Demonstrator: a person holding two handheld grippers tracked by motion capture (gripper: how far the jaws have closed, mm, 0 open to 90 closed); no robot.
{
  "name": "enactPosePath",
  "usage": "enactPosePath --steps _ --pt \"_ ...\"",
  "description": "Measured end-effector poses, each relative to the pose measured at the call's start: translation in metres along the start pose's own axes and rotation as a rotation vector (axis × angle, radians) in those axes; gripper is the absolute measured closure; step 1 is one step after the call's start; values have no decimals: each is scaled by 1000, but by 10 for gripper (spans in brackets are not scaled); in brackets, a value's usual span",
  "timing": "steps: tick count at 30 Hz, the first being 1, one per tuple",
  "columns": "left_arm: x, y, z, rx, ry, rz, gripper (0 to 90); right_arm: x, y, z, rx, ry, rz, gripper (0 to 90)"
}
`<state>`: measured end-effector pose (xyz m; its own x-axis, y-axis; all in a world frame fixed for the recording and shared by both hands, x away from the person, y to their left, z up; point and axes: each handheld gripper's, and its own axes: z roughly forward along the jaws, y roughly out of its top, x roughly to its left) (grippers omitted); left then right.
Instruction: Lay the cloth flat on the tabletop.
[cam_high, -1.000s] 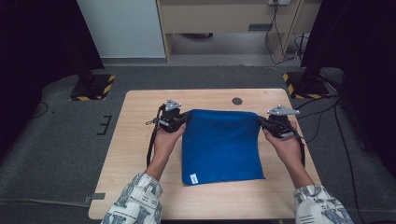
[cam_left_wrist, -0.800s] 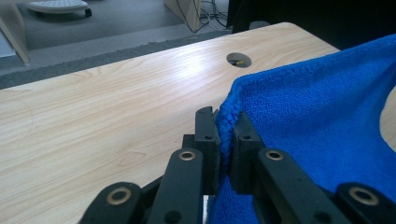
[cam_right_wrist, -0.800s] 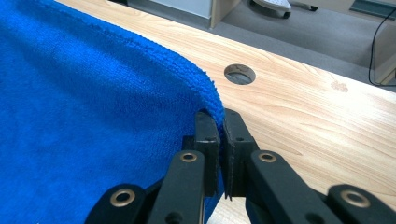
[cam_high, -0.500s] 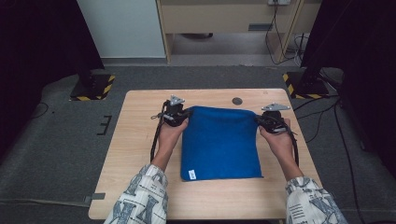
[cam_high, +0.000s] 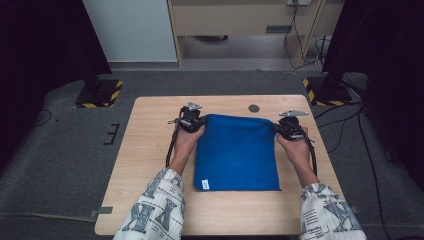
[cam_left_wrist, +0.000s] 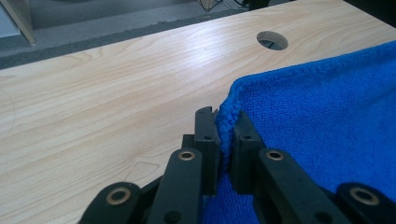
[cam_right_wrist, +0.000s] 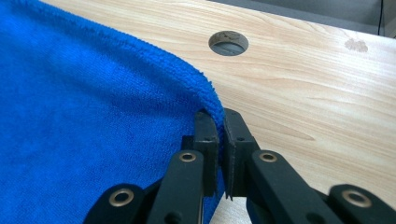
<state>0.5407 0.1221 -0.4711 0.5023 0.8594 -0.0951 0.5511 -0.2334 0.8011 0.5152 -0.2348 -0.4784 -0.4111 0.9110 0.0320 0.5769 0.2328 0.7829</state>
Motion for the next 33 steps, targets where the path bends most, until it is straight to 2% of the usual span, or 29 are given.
enactPosePath --steps 8,20,28,30,31,32,33 --pt "-2 0 6 13 6 8 831 -3 -5 3 13 -6 11 858" --pt "0 -2 15 27 10 -12 834 -5 -8 10 27 -9 23 851" --pt "6 -3 11 34 31 -17 838 -2 -3 22 34 -7 22 840" --pt "10 -4 11 35 41 -30 834 0 0 25 28 -10 23 798" --pt "11 -4 12 34 43 -39 820 1 2 26 21 -22 25 736" --pt "12 -5 13 33 47 -46 795 1 3 27 17 -30 31 694" --pt "13 -6 15 29 53 -54 734 1 4 28 15 -33 34 633"
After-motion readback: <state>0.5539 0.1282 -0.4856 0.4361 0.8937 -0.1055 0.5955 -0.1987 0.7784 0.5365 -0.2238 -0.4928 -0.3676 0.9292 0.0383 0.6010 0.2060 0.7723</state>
